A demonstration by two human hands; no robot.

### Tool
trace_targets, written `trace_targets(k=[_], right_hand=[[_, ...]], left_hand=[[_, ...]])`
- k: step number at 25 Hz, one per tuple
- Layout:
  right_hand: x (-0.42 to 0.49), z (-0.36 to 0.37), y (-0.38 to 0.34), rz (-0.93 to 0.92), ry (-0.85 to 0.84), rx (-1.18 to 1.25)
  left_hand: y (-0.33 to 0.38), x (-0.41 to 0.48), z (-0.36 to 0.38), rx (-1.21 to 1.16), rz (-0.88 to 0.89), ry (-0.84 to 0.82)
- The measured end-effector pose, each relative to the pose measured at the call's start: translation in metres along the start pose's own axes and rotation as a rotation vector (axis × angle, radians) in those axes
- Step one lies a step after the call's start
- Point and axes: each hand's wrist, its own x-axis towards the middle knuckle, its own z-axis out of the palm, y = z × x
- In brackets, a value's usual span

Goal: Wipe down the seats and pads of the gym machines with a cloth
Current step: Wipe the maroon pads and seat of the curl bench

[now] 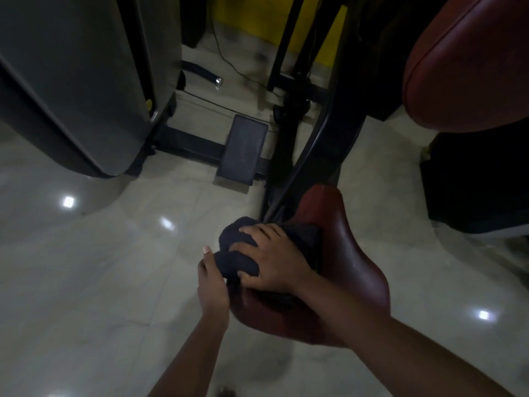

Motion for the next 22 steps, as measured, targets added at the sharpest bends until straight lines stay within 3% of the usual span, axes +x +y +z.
trace_targets(k=[4, 10, 13, 17, 19, 22], right_hand=[[0.009, -0.013, 0.049, 0.050, 0.034, 0.055], [0.011, -0.038, 0.117, 0.072, 0.127, -0.137], [-0.001, -0.039, 0.126, 0.286, 0.248, -0.123], [-0.042, -0.005, 0.068, 0.752, 0.438, -0.068], [-0.052, 0.007, 0.032, 0.896, 0.440, -0.054], [-0.053, 0.016, -0.014, 0.970, 0.363, -0.064]], left_hand=[[0.020, -0.010, 0.025, 0.241, 0.109, -0.030], [0.012, -0.012, 0.043, 0.691, 0.291, 0.033], [0.008, -0.007, 0.044, 0.754, 0.350, 0.082], [0.007, -0.003, 0.046, 0.814, 0.382, 0.101], [0.008, -0.003, 0.046, 0.826, 0.374, 0.107], [0.008, -0.006, 0.045, 0.823, 0.362, 0.077]])
